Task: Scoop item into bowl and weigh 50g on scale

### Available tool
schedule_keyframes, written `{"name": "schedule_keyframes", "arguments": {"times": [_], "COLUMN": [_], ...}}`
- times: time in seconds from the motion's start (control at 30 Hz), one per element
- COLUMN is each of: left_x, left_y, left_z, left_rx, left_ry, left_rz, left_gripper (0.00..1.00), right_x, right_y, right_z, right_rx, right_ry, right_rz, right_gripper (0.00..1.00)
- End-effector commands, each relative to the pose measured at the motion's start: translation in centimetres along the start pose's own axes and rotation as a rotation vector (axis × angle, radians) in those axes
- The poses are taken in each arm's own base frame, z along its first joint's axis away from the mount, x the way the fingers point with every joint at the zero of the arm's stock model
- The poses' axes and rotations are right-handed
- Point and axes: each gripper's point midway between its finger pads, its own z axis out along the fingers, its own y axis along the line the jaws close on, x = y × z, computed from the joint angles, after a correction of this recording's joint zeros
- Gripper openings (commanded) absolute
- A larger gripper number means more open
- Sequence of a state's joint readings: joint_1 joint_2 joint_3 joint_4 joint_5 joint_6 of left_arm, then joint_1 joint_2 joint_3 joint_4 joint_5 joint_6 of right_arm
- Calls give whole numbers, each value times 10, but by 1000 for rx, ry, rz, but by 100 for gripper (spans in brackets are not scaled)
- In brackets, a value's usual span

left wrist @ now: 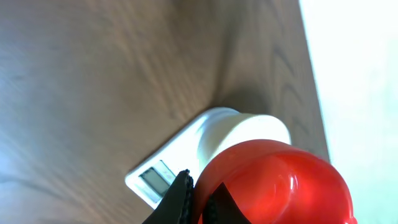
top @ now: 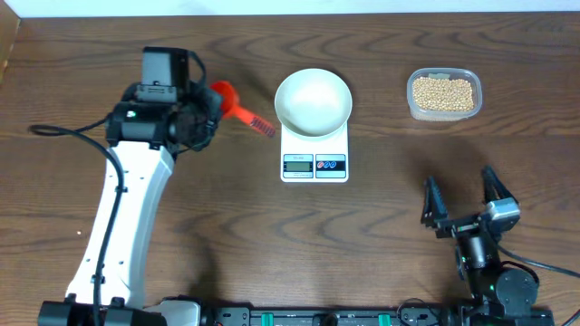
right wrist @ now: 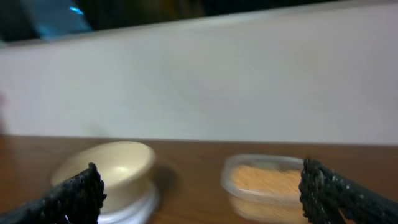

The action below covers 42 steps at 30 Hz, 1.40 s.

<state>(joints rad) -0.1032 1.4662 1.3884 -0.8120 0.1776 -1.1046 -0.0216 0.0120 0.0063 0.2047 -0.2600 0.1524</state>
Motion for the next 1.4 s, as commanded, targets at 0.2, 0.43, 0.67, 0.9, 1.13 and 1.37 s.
{"name": "schedule_keyframes", "arguments": {"times": [0.2, 0.43, 0.67, 0.9, 1.13, 1.37], "left_x": [9, 14, 25, 35, 49, 75], "left_y": [-25, -36, -35, -30, -32, -37], "left_z": [1, 3, 19, 39, 41, 41], "left_rx": [60, 96, 63, 16, 13, 18], "left_ry": [-55, -56, -29, -3, 18, 54], "left_rz": [-63, -60, -47, -32, -5, 30], "left_gripper": [7, 7, 7, 7, 7, 7], "right_x": [-42, -71, -64, -29, 12, 37], "right_y": [45, 70, 78, 112, 130, 129], "right_z": [9, 42, 88, 116, 126, 120], "right_rx": [-238, -413, -499, -600, -624, -602], "right_ry": [33, 160, 366, 487, 583, 686], "right_rz": [126, 186, 459, 536, 568, 618], "right_gripper": [99, 99, 99, 99, 99, 99]}}
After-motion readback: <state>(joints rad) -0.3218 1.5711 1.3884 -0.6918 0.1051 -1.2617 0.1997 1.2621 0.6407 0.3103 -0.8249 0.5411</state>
